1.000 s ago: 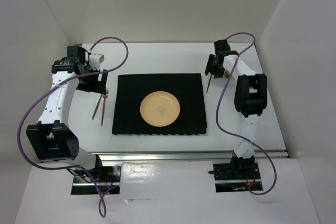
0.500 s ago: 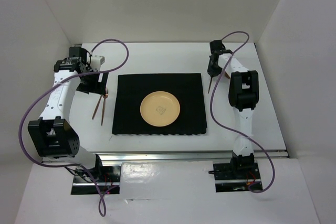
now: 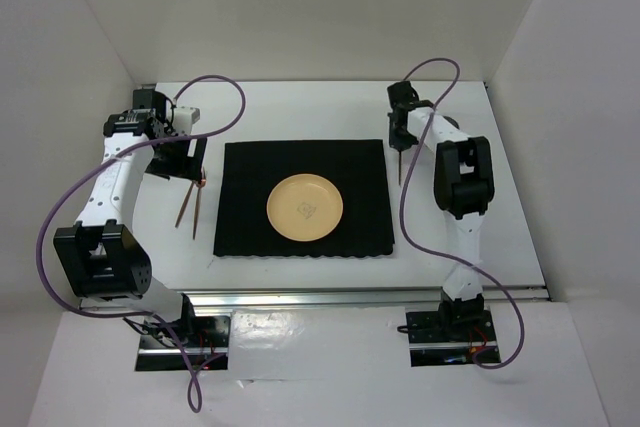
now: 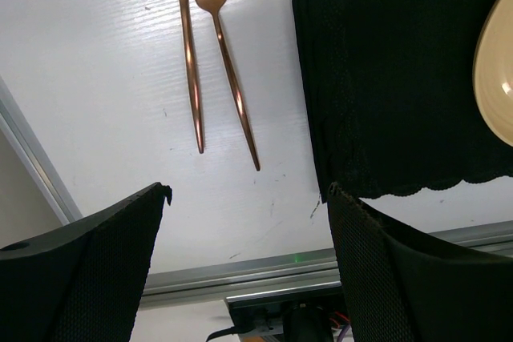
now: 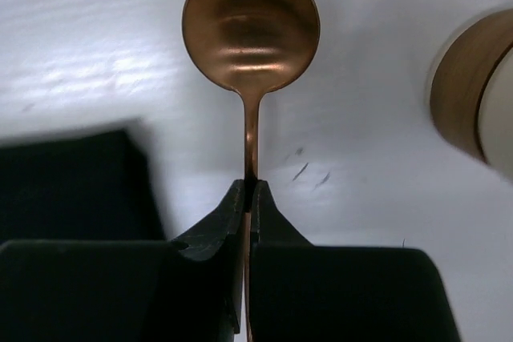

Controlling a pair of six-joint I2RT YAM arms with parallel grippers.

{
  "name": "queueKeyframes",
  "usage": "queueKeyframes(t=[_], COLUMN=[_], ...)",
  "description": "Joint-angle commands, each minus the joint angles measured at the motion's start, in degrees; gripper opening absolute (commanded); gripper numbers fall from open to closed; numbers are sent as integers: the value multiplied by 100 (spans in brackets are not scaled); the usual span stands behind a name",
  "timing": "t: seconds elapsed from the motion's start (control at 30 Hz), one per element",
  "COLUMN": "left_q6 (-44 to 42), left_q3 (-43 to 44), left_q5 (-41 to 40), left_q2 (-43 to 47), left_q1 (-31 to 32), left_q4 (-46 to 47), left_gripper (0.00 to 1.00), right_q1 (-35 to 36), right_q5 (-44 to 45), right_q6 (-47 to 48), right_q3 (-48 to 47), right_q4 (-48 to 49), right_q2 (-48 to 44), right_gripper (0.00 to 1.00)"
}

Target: Set the dinner table for one person

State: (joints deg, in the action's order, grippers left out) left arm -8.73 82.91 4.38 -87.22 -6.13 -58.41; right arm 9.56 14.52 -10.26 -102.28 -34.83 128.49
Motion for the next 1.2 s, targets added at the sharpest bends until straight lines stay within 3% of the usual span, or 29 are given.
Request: queueKeyframes(t=[0.0, 0.2, 0.53, 1.17], left_q6=[3, 3, 3, 3], left_q3=[41, 93, 269, -65], left_q5=[142, 326, 563, 616], left_q2=[99, 100, -58, 56], left_q1=[-29, -29, -29, -29], left_q4=[-12, -12, -118, -12], left_gripper=[88, 88, 88, 88], right_q1=[353, 1003, 1487, 1593], right_q5=[253, 341, -660, -749], right_q6=[201, -168, -1285, -1645], right_q3=[198, 1576, 3379, 4067], right_q4=[46, 205, 186, 802], right_q2=[-1298, -2624, -3426, -2856], right_gripper=[0, 0, 0, 1])
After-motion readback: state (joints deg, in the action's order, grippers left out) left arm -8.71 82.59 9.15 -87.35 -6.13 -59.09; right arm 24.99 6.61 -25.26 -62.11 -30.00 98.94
